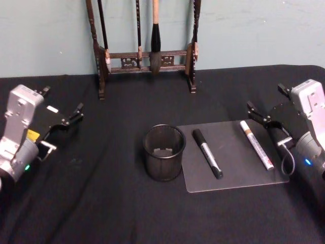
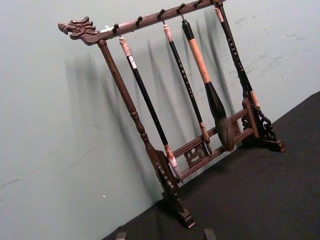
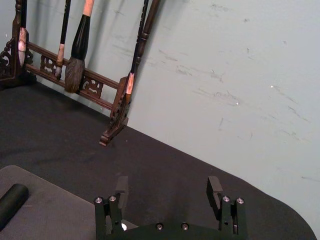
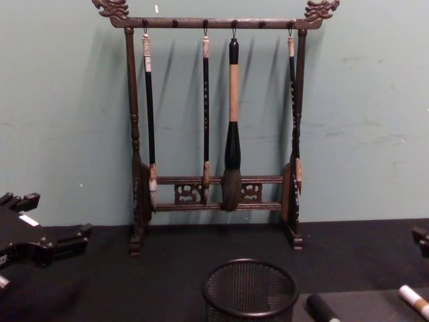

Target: Pick up the water-based marker from the table and place it into the pen holder.

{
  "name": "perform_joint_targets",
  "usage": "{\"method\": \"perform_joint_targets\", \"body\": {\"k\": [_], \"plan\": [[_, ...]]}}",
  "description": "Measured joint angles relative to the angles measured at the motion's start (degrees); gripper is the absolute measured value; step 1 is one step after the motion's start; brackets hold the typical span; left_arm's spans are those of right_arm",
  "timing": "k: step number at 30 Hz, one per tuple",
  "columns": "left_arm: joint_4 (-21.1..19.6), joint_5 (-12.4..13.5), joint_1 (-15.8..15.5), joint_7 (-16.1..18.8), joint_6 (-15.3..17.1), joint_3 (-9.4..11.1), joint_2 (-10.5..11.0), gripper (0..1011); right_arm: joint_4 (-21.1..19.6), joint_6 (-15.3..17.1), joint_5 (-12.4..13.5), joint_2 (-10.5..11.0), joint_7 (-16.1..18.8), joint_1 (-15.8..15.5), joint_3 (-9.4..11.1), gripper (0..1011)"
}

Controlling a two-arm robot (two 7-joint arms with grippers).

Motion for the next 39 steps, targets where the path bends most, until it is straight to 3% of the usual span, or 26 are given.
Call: {"method": "perform_joint_targets", "body": {"k": [39], "plan": [[0.0, 0.0, 0.0, 0.0, 0.0, 0.0, 0.0, 1001, 0.0, 0.0, 0.0, 0.0, 0.0, 0.0, 0.0, 1003]]}}
